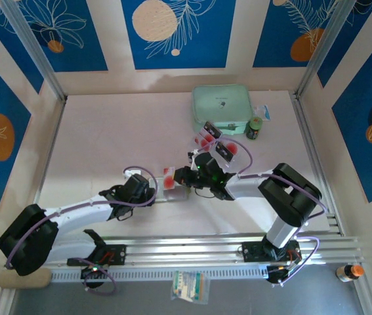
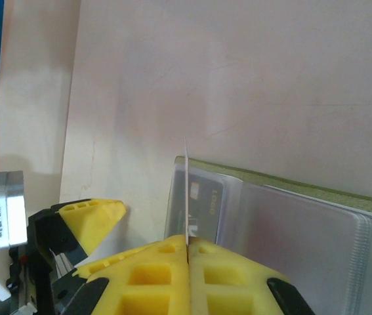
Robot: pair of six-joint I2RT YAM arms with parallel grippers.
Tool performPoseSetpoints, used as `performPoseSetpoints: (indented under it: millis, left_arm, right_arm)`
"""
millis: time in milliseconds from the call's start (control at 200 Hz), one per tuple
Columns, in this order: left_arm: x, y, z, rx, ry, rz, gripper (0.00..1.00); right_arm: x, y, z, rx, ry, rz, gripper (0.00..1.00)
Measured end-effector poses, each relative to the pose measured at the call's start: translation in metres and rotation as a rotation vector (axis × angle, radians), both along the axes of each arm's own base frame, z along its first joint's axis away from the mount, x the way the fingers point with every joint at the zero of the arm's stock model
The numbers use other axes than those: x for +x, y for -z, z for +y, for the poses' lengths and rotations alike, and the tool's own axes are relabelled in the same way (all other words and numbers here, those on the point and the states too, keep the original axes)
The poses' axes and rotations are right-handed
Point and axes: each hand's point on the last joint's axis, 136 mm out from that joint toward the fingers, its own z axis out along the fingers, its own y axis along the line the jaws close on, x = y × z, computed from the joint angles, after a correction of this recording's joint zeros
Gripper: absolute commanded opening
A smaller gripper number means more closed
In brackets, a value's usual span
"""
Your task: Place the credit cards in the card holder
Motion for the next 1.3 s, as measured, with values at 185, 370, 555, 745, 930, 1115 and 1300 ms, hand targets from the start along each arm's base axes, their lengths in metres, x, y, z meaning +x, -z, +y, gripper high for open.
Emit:
performPoseSetpoints:
  millis: [185, 370, 555, 745, 930, 1115, 1300]
  left_arm:
    - [0.0, 0.0, 0.0, 0.0, 0.0, 0.0, 0.94]
    - [0.0, 0.0, 0.0, 0.001, 0.0, 0.001, 0.94]
    - [0.0, -0.002, 0.0, -0.004, -0.001, -0.004, 0.94]
    - [-0.001, -0.002, 0.001, -0.003, -0.001, -0.003, 0.94]
    - [-0.001, -0.001, 0.002, -0.002, -0.004, 0.001, 0.94]
    - [-0.002, 0.0, 0.002, -0.001, -0.008, 0.004, 0.94]
    - [-0.002, 0.0, 0.002, -0.001, -0.008, 0.005, 0.94]
  right_arm:
    - [-0.004, 0.014, -0.001, -0.01, 0.008, 0.03, 0.0]
    - [-0.006, 0.021, -0.003, -0.014, 0.015, 0.046, 0.0]
    - [-0.006, 0.023, -0.005, -0.014, 0.025, 0.05, 0.0]
    - [-0.007, 0.03, -0.005, -0.019, 0.031, 0.07, 0.0]
    - [-0.008, 0.035, -0.003, -0.01, 0.027, 0.092, 0.0]
    - [-0.009, 0.035, 0.0, 0.011, 0.023, 0.108, 0.0]
    - [-0.01, 0.038, 0.001, 0.021, 0.024, 0.129, 0.0]
